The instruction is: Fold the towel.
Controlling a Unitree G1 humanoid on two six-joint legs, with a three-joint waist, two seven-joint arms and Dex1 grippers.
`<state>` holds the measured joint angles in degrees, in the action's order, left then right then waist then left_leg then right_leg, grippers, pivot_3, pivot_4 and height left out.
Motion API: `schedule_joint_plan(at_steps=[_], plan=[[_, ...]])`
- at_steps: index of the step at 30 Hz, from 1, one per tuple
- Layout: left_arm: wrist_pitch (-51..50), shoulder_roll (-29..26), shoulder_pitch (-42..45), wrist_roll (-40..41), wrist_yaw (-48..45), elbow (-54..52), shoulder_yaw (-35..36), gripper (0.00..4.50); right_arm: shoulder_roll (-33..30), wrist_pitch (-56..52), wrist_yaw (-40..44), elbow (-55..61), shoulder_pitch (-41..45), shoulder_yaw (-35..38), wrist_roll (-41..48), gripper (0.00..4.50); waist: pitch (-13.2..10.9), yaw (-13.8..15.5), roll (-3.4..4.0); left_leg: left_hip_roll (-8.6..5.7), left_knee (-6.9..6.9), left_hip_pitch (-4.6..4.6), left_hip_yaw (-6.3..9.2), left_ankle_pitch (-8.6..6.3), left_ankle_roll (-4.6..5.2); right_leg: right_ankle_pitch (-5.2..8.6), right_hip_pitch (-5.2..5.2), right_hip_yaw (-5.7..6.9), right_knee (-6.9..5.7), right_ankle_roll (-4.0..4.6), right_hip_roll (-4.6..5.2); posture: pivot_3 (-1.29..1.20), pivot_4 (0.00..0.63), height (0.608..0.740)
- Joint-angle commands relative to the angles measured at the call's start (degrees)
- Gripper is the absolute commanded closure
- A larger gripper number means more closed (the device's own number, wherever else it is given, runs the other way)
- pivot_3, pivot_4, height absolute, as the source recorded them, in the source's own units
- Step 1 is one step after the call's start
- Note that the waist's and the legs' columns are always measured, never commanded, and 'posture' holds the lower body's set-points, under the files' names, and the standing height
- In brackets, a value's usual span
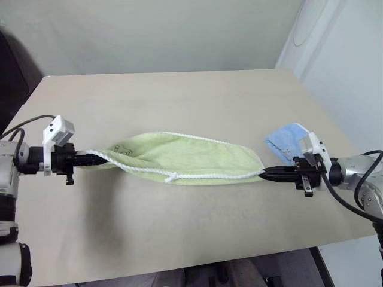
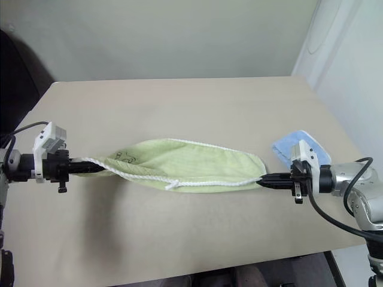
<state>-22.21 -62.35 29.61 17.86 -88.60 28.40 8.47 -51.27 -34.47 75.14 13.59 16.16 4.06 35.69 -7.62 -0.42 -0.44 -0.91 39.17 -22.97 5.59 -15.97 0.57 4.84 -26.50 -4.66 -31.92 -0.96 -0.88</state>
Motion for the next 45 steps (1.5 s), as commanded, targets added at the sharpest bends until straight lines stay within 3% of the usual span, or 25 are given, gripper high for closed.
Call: schedule_joint_plan(at_steps=[1,16,20,26,37,43,45], plan=[[0.20,-2.53,-0.32,1.68,-0.93,-2.12,2.61,4.48,-1.68,-0.51,0.55,1.33,-0.70,2.82,1.77,4.50,0.00,0.02,0.01,0.00,0.00,0.00,0.00,-0.02,-0.04,0.01,-0.01,-0.01,0.00,0.00,0.00,0.00,0.150,0.740],[3.23,-2.01,4.94,-1.72,2.58,2.99,-1.95,4.48,-3.92,-1.25,0.50,-5.33,-4.17,8.89,3.12,4.50,0.01,0.16,0.00,0.00,-0.04,-0.02,0.03,-0.06,-0.11,0.02,-0.08,-0.02,-0.01,0.02,-0.02,0.00,0.150,0.740],[3.46,-0.89,7.03,-2.72,1.29,4.12,-4.40,4.48,-4.36,-0.61,0.67,-3.24,-7.29,8.05,2.46,4.50,0.01,0.30,0.01,-0.02,-0.02,-0.05,0.05,-0.06,-0.11,0.02,-0.05,-0.03,0.00,0.02,0.00,0.00,0.150,0.740],[6.44,-1.35,3.27,-3.70,-0.66,2.01,-6.35,4.48,-5.29,0.87,0.02,0.88,-11.79,8.62,1.28,4.50,0.08,0.09,0.15,-0.02,-0.02,-0.06,0.05,-0.07,-0.12,0.04,-0.06,-0.02,0.00,-0.02,-0.02,0.00,0.150,0.740],[9.78,3.50,10.23,-6.53,2.82,8.25,-8.17,4.48,-2.41,2.50,-4.27,-3.18,-6.19,5.51,-1.89,4.50,0.09,0.16,0.14,-0.01,0.01,-0.06,0.06,-0.04,-0.06,0.05,-0.06,-0.03,0.00,-0.03,-0.02,0.00,0.150,0.740],[13.77,8.45,19.65,-10.36,7.73,19.41,-9.61,4.48,0.30,3.93,-6.48,-9.65,-0.27,3.71,-4.25,4.50,0.09,0.33,0.13,-0.02,0.04,-0.08,0.05,0.04,0.06,0.01,-0.03,-0.02,-0.01,0.00,0.00,0.00,0.150,0.740],[17.28,10.18,22.59,-12.96,11.18,24.08,-10.52,4.48,1.62,4.98,-7.68,-12.43,1.99,2.71,-5.92,4.50,0.10,0.31,0.13,-0.02,0.05,-0.05,0.04,0.04,0.08,-0.26,0.00,-0.02,-0.01,0.36,0.00,0.00,0.150,0.740]])
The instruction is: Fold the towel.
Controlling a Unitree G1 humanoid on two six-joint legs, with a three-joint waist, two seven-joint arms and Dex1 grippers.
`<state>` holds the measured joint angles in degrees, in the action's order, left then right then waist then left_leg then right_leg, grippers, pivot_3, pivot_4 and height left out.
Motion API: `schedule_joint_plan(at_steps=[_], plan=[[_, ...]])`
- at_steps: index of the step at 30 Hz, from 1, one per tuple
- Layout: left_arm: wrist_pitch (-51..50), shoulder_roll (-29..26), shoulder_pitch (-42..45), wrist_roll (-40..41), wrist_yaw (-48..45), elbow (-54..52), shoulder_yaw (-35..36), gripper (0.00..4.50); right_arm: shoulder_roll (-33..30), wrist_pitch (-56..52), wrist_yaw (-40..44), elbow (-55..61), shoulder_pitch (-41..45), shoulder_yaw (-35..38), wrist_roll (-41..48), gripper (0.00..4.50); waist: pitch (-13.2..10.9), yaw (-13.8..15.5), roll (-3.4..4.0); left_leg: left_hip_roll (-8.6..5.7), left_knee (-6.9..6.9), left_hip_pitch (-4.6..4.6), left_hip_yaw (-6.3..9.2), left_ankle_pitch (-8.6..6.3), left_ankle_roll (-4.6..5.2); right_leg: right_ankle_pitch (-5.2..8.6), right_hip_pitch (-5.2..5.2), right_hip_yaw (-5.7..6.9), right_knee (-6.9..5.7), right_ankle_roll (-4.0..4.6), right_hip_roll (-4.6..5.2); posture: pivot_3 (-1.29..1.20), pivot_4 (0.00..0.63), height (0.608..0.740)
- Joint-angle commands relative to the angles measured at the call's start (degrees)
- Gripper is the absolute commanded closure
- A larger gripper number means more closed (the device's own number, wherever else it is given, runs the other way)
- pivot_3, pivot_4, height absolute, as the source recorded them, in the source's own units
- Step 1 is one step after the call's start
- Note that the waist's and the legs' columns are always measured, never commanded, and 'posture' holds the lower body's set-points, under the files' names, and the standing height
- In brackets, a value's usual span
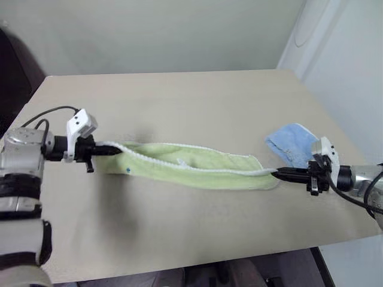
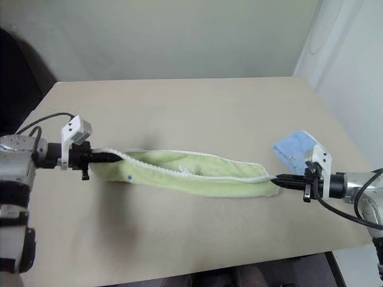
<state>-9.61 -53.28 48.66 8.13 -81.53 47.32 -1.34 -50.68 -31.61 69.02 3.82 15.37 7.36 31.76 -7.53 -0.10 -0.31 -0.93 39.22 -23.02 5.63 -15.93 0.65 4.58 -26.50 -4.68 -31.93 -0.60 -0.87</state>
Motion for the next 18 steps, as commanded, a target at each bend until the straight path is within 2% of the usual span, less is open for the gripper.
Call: schedule_joint_plan(at_steps=[1,9,18], plan=[[6.49,1.91,5.05,-4.78,6.29,7.59,-1.29,4.48,1.65,2.88,-2.00,-3.95,3.74,-1.00,-2.86,4.50,0.00,-0.02,0.00,0.00,0.00,0.05,0.00,0.00,0.01,-0.01,0.04,0.00,0.00,0.01,0.00,0.00,0.150,0.740],[15.98,6.25,11.58,-11.60,16.01,19.07,-3.55,4.48,4.77,8.71,-4.88,-11.03,7.32,-2.50,-8.51,4.50,-0.01,0.00,0.01,0.00,0.00,0.08,-0.01,0.04,0.07,-0.15,0.09,0.03,0.03,-0.28,-0.01,0.00,0.150,0.740],[18.99,8.46,12.29,-15.84,20.47,23.16,-4.81,4.48,7.68,13.97,-8.09,-17.82,9.75,-3.59,-13.24,4.50,-0.02,-0.01,0.02,-0.03,0.12,0.08,-0.03,0.09,0.14,-0.09,0.15,0.03,0.05,-0.76,0.01,0.00,0.150,0.740]])
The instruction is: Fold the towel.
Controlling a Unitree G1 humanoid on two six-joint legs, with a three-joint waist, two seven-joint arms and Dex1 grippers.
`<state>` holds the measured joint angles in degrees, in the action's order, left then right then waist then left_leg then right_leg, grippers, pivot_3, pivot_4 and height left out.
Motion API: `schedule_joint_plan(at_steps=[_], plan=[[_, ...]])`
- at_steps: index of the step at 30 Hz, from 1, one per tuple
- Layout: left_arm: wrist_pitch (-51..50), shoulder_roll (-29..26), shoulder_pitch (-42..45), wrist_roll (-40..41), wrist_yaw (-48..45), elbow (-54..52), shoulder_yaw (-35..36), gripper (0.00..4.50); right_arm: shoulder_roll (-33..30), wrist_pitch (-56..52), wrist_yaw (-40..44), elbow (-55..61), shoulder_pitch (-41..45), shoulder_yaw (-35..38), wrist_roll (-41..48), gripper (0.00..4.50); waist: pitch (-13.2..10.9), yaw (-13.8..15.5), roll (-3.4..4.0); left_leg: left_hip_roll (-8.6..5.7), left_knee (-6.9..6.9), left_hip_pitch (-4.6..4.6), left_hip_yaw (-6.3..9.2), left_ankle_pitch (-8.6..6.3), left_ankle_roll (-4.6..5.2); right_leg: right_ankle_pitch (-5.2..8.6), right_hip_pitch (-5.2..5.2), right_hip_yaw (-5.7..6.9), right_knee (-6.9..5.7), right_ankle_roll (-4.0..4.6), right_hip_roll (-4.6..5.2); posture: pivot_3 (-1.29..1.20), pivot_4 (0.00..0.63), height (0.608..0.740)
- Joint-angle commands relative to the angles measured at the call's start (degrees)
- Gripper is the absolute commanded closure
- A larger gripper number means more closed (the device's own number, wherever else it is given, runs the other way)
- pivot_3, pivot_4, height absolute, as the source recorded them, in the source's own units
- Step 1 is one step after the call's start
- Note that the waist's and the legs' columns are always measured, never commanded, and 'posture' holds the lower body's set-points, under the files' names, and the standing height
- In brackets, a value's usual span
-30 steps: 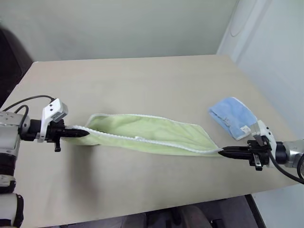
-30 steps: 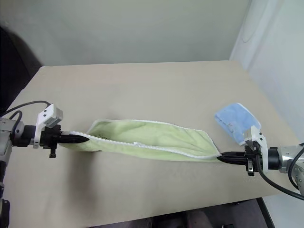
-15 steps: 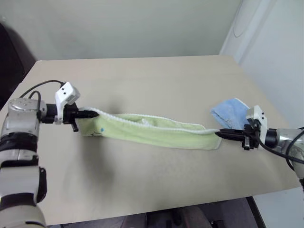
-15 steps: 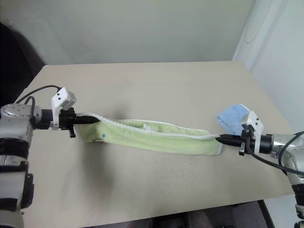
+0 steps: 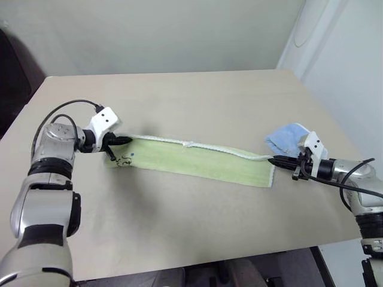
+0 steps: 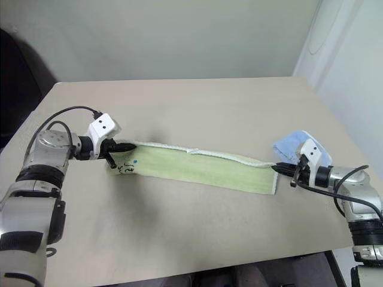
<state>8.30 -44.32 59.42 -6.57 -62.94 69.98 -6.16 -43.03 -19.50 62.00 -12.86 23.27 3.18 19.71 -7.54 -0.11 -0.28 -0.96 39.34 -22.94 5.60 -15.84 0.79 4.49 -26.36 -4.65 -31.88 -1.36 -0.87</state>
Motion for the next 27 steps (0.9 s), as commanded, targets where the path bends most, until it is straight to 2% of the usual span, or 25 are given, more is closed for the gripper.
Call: schedule_joint_plan(at_steps=[1,7,20,24,27], plan=[[1.21,-0.39,1.54,-1.45,2.32,0.71,-0.04,4.48,0.23,2.16,-1.17,-1.65,2.14,0.48,-1.52,4.50,0.00,0.00,0.00,0.00,0.01,0.00,0.00,0.00,0.00,0.00,0.00,0.00,0.00,0.00,0.00,0.00,0.150,0.740],[1.92,0.43,0.98,-3.33,6.03,1.80,-0.55,4.48,1.38,4.17,-1.76,-4.81,3.95,-0.68,-3.88,4.50,0.00,0.03,0.00,0.00,0.01,0.00,0.00,0.00,0.00,-0.17,0.00,0.00,0.00,0.21,0.00,0.00,0.150,0.740],[1.70,0.94,0.10,-2.46,7.12,2.65,0.46,4.48,1.67,5.51,-1.77,-6.64,4.88,-0.97,-4.94,4.50,0.00,0.09,0.00,-0.01,0.01,0.00,-0.01,0.00,0.00,-0.24,0.01,0.01,0.00,0.30,0.00,0.00,0.150,0.740],[-0.22,0.83,2.52,1.41,4.92,2.42,4.25,4.48,1.63,5.40,-1.45,-5.19,5.30,0.57,-3.50,4.50,0.00,0.08,0.00,-0.01,0.01,0.00,-0.01,0.00,0.00,-0.25,0.01,0.01,0.00,0.33,0.00,0.00,0.150,0.740],[-3.12,-0.64,7.82,4.77,6.49,2.59,8.73,4.48,0.72,5.60,-2.50,-5.22,8.89,3.10,-2.26,4.50,-0.03,0.14,-0.01,-0.01,0.02,-0.03,0.00,0.01,0.00,-0.26,0.00,0.01,0.01,0.34,0.00,0.00,0.150,0.740]])
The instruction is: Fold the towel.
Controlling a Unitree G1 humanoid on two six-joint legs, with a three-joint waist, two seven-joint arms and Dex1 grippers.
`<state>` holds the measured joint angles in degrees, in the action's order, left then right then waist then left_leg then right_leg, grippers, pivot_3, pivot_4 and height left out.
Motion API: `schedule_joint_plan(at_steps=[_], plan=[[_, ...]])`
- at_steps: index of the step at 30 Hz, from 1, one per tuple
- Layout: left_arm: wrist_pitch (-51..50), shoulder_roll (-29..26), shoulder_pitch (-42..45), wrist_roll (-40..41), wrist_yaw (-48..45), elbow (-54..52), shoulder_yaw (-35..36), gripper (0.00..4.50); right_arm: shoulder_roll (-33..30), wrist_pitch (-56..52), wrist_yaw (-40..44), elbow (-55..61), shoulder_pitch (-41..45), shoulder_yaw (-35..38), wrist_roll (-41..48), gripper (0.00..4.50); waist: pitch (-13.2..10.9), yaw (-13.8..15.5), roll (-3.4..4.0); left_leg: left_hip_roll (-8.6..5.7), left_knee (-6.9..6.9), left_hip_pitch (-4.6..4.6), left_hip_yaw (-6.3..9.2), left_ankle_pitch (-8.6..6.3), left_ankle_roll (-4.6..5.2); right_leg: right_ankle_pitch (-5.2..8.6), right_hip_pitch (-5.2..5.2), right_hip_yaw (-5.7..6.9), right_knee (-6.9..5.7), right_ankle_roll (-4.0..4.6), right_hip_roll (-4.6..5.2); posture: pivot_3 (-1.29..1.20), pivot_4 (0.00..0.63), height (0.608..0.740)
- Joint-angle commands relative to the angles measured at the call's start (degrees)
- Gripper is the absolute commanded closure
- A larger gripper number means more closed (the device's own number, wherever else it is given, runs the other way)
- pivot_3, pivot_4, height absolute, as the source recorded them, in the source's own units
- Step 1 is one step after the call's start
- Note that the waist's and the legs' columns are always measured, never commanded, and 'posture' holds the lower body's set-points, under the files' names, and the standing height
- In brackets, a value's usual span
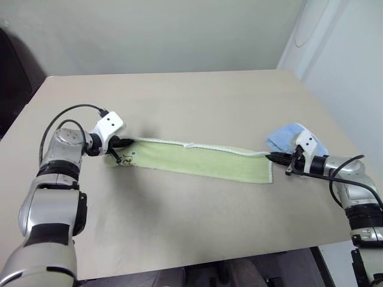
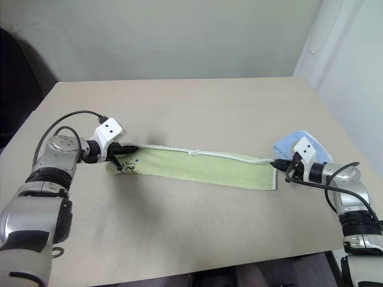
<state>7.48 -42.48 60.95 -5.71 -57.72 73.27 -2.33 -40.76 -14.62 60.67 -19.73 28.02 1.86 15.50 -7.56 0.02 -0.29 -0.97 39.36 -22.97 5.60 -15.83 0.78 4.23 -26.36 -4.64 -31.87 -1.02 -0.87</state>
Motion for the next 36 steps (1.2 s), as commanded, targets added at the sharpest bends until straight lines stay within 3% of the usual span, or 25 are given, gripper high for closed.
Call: schedule_joint_plan(at_steps=[1,9,14,23,26,30,36], plan=[[-3.06,-2.88,8.10,4.88,1.64,-0.63,6.21,4.48,-1.85,0.63,-1.48,1.41,5.66,5.18,2.37,4.50,-0.03,0.00,0.01,0.00,0.02,-0.05,0.00,0.01,0.01,-0.01,-0.03,0.00,0.01,-0.01,0.00,0.00,0.150,0.740],[-3.17,-5.92,23.65,7.12,10.39,0.43,11.67,4.48,-3.81,4.39,-4.93,-6.47,22.83,8.22,1.37,4.50,-0.02,-0.29,0.04,-0.01,-0.25,-0.03,-0.01,0.01,0.01,-0.01,-0.07,-0.04,0.24,-0.01,0.02,0.00,0.150,0.740],[-3.00,-8.15,25.93,8.59,6.46,0.33,13.49,4.48,-4.32,4.76,-3.94,-6.35,25.71,9.36,3.05,4.50,-0.03,-0.26,0.06,0.01,-0.39,-0.06,0.01,0.00,0.01,-0.04,-0.13,-0.04,0.30,0.13,0.02,0.00,0.150,0.740],[-7.45,-14.67,11.45,10.87,-21.05,-3.72,12.20,4.48,-7.77,-8.25,4.07,16.33,4.42,11.60,14.48,4.50,-0.05,-0.03,0.19,-0.03,-0.22,-0.16,0.00,-0.02,0.03,-0.02,-0.08,-0.02,0.31,0.14,0.04,0.00,0.150,0.740],[-10.93,-16.65,2.55,13.75,-32.25,-10.86,11.30,4.48,-9.90,-12.19,6.18,22.30,-2.62,12.73,17.65,4.50,-0.04,-0.08,0.18,-0.09,-0.04,-0.25,-0.01,-0.01,0.03,-0.01,-0.14,-0.02,0.22,0.12,0.06,0.00,0.150,0.740],[-17.68,-19.65,-11.54,21.57,-34.78,-26.00,9.94,4.48,-11.77,-14.88,8.12,24.50,-7.37,13.58,20.34,4.50,0.00,-0.35,0.12,-0.14,0.13,-0.19,-0.02,0.00,0.04,0.28,-0.06,-0.05,0.04,-0.34,0.08,0.00,0.150,0.740],[-21.49,-20.50,-16.07,22.98,-33.04,-30.58,11.02,4.48,-12.62,-15.95,10.37,23.48,-8.06,11.89,20.76,4.50,0.01,-0.18,0.11,-0.07,0.30,-0.22,0.07,-0.01,0.01,0.30,-0.10,-0.05,-0.07,-0.35,0.04,0.00,0.150,0.740]])
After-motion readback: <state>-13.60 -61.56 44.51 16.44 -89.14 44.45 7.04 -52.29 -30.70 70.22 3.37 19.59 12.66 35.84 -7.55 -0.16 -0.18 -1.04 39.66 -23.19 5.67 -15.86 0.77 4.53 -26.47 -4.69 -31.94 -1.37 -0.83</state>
